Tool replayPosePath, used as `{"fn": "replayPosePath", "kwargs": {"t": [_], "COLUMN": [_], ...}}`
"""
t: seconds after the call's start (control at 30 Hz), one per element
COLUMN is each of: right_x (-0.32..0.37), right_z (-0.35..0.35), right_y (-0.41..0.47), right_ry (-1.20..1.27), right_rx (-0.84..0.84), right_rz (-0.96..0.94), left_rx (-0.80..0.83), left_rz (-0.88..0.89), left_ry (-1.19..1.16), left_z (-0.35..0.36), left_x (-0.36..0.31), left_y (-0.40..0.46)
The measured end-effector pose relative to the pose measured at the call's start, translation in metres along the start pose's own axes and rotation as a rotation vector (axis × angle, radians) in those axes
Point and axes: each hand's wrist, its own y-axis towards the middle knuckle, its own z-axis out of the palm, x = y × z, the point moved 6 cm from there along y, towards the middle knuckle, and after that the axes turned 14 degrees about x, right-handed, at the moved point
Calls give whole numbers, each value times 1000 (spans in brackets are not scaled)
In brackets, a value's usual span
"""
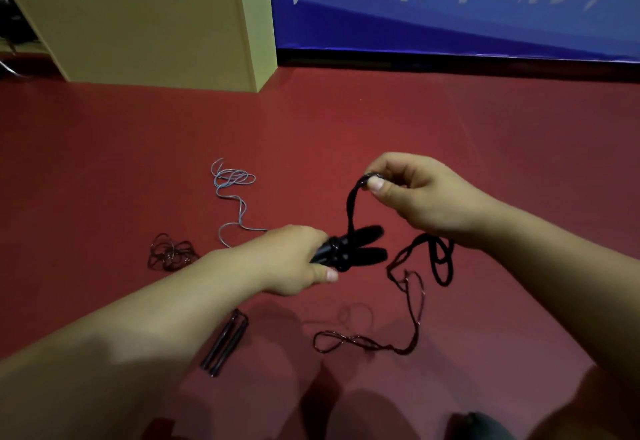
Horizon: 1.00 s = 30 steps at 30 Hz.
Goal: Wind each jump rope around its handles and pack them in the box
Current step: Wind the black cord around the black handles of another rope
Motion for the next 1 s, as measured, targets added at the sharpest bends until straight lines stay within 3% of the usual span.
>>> {"fn": "replayPosePath", "kwargs": {"t": [0.1,0.23,0.43,0.6,0.67,0.73,0.83,1.0], "right_x": [-6,-32,-69,-77,-72,-63,-41,-17], "right_z": [-3,-8,-23,-18,-16,-12,2,33], "right_y": [5,10,10,15,17,17,17,9], "right_ry": [-313,-563,-417,-164,-239,-369,-342,-297], "right_rx": [-68,-45,-27,0,4,-17,61,340], "right_rz": [-17,133,371,260,199,192,175,229], "left_rx": [57,49,27,-80,-170,-314,-466,-497], "left_rz": [119,242,357,482,517,501,398,131], "left_ry": [79,46,-44,-343,-544,-655,-688,-685], "left_z": [6,7,5,-1,-13,-29,-44,-35], "left_x": [-30,-51,-51,-44,-37,-25,-1,33], "left_y": [-6,-14,-18,-16,-15,-16,-18,-8]}}
